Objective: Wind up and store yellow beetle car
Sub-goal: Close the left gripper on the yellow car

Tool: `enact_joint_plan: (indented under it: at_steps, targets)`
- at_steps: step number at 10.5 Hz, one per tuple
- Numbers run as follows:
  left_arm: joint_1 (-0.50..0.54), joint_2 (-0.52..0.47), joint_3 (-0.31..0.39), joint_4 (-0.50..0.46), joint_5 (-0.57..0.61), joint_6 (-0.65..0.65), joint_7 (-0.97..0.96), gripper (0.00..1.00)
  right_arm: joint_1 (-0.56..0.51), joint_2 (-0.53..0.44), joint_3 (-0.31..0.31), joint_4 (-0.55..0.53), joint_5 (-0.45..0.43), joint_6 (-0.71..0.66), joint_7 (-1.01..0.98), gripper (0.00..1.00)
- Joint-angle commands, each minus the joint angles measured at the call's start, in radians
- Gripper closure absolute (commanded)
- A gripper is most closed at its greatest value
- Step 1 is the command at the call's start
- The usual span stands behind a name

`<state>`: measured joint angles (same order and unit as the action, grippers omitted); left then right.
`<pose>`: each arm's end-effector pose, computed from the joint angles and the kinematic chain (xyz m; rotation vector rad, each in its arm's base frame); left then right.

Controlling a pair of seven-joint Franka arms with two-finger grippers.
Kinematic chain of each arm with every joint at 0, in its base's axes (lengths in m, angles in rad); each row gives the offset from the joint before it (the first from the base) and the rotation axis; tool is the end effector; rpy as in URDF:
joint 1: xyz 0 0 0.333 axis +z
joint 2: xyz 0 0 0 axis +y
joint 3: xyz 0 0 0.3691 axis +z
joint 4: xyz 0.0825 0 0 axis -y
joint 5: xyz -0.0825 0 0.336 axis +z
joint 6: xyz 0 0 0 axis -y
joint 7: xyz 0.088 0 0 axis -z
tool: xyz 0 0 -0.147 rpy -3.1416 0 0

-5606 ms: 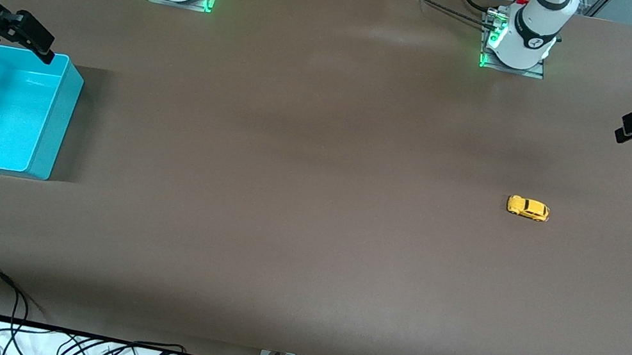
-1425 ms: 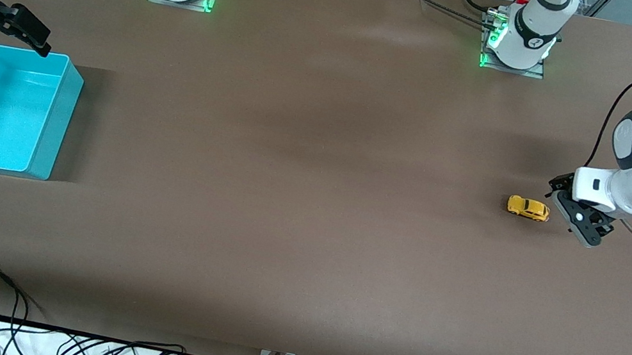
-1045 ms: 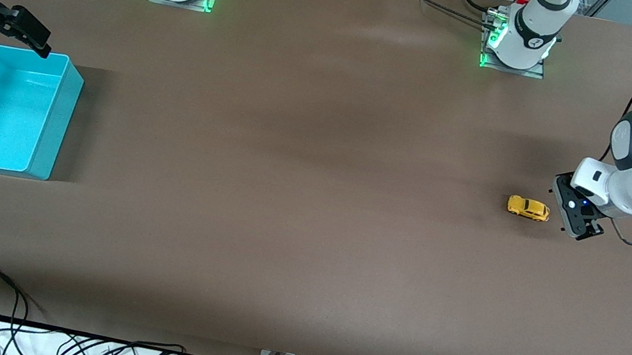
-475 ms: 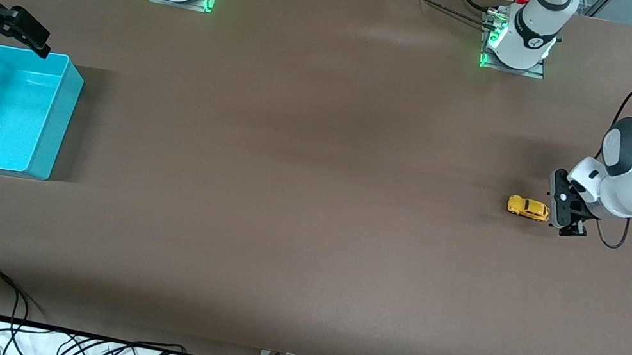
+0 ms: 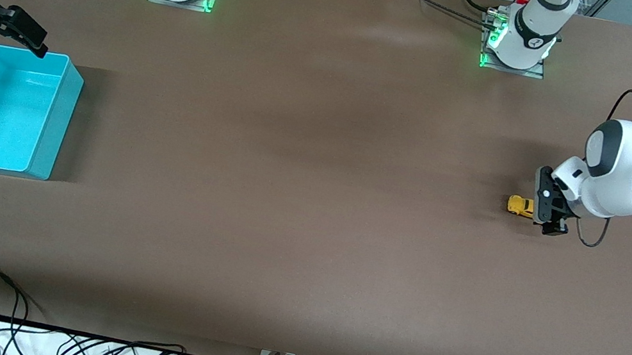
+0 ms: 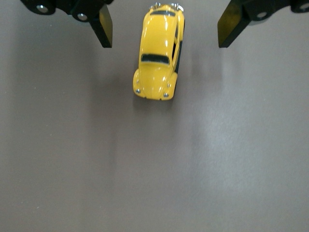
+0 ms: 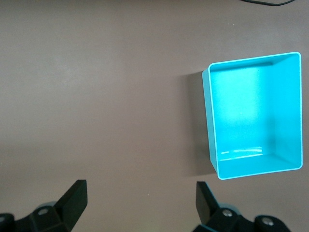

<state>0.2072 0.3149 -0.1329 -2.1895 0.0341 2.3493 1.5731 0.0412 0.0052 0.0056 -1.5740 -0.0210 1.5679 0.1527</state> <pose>0.5217 0.0415 0.2799 2.1835 -2.0780 -0.1347 0.5070 0.0206 0.6334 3.1152 -0.1650 -0.0143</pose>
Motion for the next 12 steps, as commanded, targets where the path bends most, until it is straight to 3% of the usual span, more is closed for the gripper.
enact_joint_plan:
  at_steps: [1, 6, 7, 10, 12]
  targets:
    - [0.006, 0.03, -0.002, -0.003, 0.02, 0.05, 0.03, 0.0, 0.002, 0.004, 0.002, 0.019, -0.007, -0.006, 0.004, 0.0]
    - [0.04, 0.073, -0.001, -0.001, 0.018, 0.096, 0.125, 0.01, -0.003, 0.021, 0.001, 0.017, -0.002, -0.005, -0.001, 0.0]
    - [0.044, 0.073, -0.001, -0.003, 0.018, 0.096, 0.14, 0.04, -0.004, 0.021, 0.0, 0.017, -0.002, -0.005, -0.002, 0.0]
    - [0.063, 0.076, -0.001, -0.007, 0.017, 0.094, 0.189, 0.32, -0.004, 0.021, 0.0, 0.017, -0.004, -0.003, -0.001, 0.0]
    - [0.064, 0.082, -0.002, -0.015, 0.012, 0.094, 0.189, 0.31, -0.004, 0.021, 0.0, 0.017, -0.004, -0.003, 0.001, 0.0]
